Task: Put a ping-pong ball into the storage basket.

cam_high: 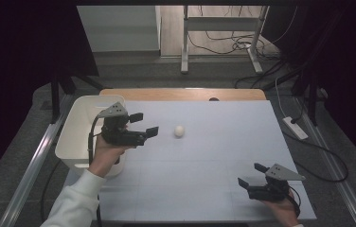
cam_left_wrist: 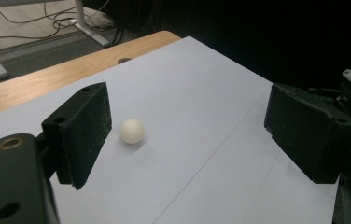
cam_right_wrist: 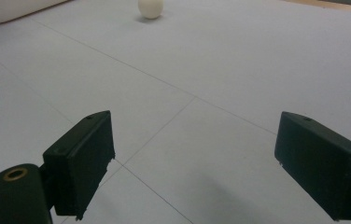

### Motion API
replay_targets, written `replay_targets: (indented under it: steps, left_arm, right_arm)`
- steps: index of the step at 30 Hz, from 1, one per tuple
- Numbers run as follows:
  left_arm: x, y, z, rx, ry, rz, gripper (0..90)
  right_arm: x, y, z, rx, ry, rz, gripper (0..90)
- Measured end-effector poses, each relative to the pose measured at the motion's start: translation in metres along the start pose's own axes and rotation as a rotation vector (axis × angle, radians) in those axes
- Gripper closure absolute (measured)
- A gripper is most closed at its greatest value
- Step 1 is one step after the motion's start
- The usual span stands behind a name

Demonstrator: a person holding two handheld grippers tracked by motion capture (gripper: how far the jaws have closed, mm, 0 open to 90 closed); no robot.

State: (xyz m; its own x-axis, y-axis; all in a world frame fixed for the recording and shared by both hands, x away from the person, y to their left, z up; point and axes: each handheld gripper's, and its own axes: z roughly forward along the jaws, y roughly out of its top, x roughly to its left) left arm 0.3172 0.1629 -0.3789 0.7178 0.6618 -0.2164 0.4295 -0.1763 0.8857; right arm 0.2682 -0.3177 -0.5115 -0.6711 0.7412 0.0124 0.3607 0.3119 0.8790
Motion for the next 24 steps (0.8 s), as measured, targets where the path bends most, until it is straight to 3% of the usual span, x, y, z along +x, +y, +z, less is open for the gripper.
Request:
replay_targets:
  steps: [24]
  left_arm:
    - [-0.01, 0.0, 0.024, 0.046, -0.035, 0.007, 15.9]
  right_arm:
    - [-0.001, 0.0, 0.0, -0.001, -0.001, 0.005, 11.9]
